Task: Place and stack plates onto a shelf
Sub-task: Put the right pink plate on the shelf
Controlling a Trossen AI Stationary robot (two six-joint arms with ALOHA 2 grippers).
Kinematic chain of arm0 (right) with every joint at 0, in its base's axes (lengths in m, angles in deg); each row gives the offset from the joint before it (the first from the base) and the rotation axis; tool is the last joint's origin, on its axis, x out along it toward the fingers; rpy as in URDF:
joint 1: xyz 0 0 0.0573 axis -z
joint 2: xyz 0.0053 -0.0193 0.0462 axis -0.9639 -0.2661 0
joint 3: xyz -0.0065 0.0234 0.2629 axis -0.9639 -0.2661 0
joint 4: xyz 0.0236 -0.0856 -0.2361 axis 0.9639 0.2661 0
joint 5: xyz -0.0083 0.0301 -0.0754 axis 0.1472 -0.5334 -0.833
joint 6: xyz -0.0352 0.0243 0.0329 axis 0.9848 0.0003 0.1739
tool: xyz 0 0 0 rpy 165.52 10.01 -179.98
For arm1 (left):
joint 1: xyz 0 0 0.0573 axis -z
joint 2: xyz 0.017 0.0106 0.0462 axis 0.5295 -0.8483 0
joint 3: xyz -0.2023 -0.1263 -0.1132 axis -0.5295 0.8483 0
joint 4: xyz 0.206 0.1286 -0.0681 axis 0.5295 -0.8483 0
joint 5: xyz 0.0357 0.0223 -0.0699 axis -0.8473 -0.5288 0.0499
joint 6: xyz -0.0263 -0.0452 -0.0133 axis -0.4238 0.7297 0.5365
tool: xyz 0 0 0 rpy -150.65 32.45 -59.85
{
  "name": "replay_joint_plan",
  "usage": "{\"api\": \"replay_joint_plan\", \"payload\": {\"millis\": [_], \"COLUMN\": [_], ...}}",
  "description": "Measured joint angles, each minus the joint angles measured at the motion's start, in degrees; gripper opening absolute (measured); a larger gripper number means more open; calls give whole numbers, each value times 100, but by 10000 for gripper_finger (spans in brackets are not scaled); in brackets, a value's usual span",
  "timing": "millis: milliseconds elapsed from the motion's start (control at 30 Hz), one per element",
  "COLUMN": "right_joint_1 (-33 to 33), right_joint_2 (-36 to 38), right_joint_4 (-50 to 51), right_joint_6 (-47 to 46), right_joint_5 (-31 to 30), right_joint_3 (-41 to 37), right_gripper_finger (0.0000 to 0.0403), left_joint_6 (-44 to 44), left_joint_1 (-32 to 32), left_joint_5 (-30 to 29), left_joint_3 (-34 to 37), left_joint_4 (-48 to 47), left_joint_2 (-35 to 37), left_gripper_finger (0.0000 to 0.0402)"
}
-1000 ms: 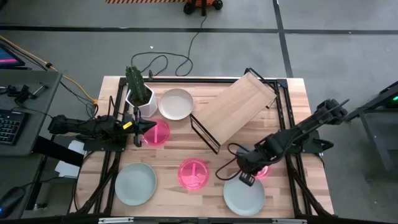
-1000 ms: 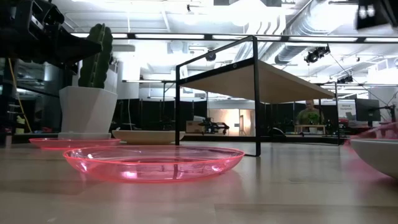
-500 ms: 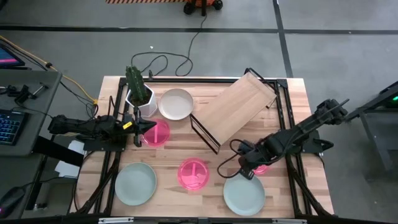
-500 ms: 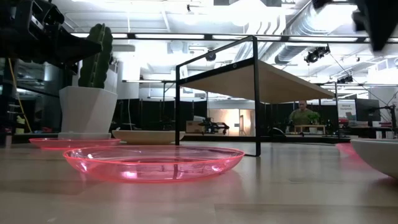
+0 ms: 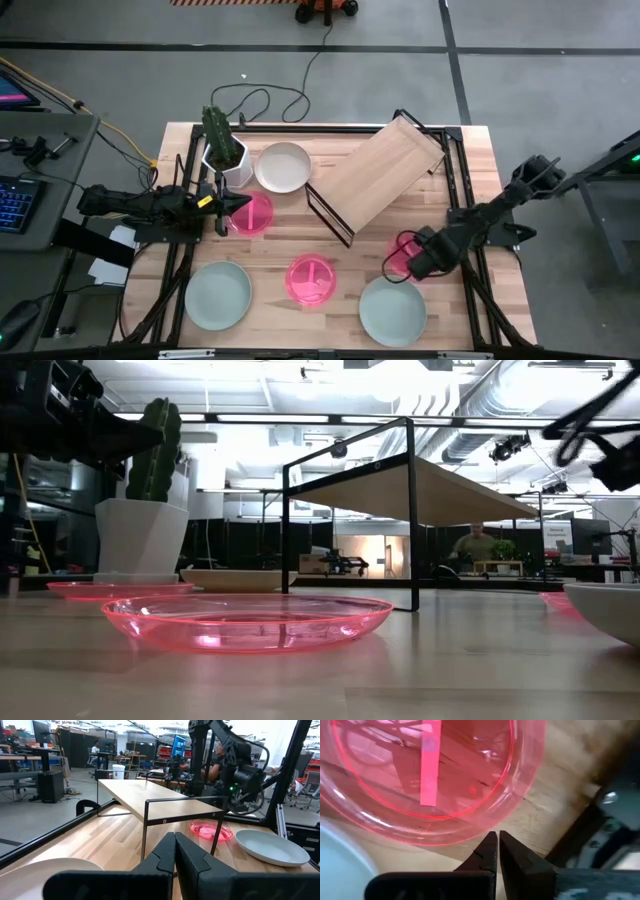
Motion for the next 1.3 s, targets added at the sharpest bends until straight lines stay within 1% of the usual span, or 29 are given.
{"api": "replay_joint_plan", "payload": {"millis": [133, 300, 400, 467, 533, 633, 800, 933, 1033, 1133, 1233, 1300], "right_joint_1": [-349, -842, -1061, -1183, -1270, -1328, -1331, -1340, -1340, -1340, -1340, -1335], "right_joint_2": [353, 761, 857, 858, 856, 854, 851, 875, 871, 869, 891, 936], "right_joint_4": [-88, -145, -151, -167, -370, -899, -1610, -1765, -1755, -1696, -1686, -1629], "right_joint_6": [-828, -1843, -2416, -2852, -3168, -3303, -3382, -3388, -3388, -3359, -3111, -2953], "right_joint_5": [-328, -1041, -1133, -1140, -1150, -1193, -1493, -1614, -1632, -1637, -1707, -1802], "right_joint_3": [-285, -402, -521, -646, -817, -1093, -1475, -1628, -1677, -1679, -1679, -1642], "right_gripper_finger": [26, 88, 124, 141, 151, 155, 153, 144, 127, 89, 27, 9], "left_joint_6": [-1, -1, 1, -1, 1, -1, -1, -1, 0, 0, -1, -1], "left_joint_1": [1, 0, 0, -1, 1, 1, 1, 0, 1, 0, -1, 0], "left_joint_5": [-1, 0, 0, -1, 1, 0, -1, 0, 1, 1, -1, 1], "left_joint_3": [-2, -2, 1, -1, 1, 0, 1, 0, 0, 0, -2, -2], "left_joint_4": [2, 2, 1, 0, 2, 2, 0, 1, 1, 0, 2, 1], "left_joint_2": [0, 0, 0, 0, 0, 0, 0, 0, 0, 0, 0, 0], "left_gripper_finger": [0, 0, 0, 0, 0, 0, 0, 0, 0, 0, 0, 0]}}
